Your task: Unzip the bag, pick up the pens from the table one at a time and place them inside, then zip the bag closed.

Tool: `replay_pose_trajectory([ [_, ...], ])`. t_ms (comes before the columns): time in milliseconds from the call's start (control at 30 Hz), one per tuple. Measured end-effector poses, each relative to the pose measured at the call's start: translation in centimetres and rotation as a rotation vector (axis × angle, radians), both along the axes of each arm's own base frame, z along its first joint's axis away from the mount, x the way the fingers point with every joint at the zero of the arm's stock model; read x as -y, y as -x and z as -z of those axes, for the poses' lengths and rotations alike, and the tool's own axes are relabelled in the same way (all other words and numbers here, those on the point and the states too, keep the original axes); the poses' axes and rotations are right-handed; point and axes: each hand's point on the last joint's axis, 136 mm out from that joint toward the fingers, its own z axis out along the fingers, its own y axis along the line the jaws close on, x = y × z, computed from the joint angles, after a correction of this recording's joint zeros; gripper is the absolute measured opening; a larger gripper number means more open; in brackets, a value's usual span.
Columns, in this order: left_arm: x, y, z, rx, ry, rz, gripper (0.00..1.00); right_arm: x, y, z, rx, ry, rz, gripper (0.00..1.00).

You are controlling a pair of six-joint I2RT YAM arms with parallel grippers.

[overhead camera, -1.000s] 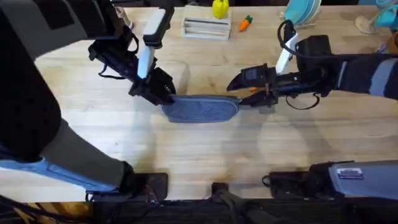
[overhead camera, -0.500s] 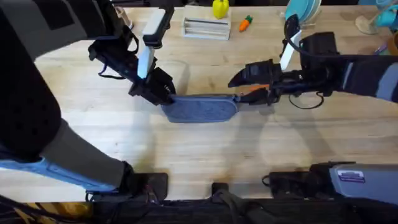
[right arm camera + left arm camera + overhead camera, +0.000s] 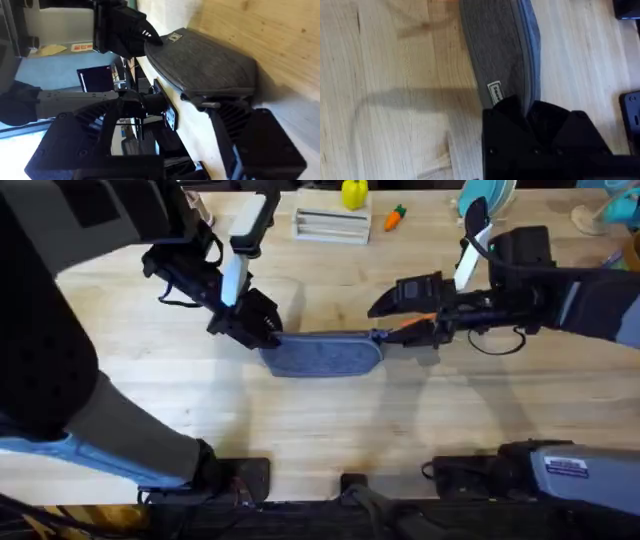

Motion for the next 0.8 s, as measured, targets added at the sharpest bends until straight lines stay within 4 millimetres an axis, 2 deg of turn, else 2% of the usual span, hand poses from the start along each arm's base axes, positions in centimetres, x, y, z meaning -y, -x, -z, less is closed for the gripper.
replay_pose_trajectory([
  [200,0.0,0.0,0.0,0.002,0.000,0.000,0.043,0.0,-0.8,-1.0,0.011,-0.002,0.008,0.997],
  [400,0.0,0.0,0.0,0.000,0.000,0.000,0.043,-0.1,-2.5,-3.5,0.071,-0.013,0.018,0.997],
  [800,0.0,0.0,0.0,0.000,0.000,0.000,0.043,0.0,-3.1,-3.6,0.069,0.014,0.043,0.997],
])
